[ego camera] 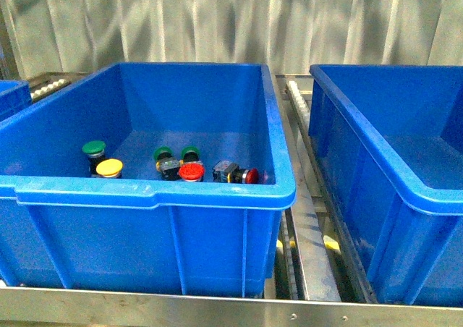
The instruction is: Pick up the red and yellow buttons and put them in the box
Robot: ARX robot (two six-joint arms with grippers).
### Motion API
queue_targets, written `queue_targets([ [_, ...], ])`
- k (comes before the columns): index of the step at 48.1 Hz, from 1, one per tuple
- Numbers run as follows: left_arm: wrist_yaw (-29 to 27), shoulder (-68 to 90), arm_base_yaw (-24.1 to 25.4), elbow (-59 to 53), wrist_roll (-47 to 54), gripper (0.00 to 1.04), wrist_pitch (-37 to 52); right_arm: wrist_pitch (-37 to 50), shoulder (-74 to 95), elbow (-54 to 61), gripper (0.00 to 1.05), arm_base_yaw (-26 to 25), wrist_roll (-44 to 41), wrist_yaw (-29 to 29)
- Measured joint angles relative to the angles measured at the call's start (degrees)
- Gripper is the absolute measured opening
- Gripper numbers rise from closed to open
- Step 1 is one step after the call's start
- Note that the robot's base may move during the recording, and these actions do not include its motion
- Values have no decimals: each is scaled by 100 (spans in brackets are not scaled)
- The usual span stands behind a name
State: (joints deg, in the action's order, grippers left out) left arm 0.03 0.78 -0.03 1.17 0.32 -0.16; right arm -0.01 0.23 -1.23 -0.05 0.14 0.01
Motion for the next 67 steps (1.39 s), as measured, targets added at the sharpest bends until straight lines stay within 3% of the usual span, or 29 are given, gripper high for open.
queue_targets([
  [67, 0, 0, 0, 0, 0, 97, 0, 0, 0, 0, 102, 0, 0, 2],
])
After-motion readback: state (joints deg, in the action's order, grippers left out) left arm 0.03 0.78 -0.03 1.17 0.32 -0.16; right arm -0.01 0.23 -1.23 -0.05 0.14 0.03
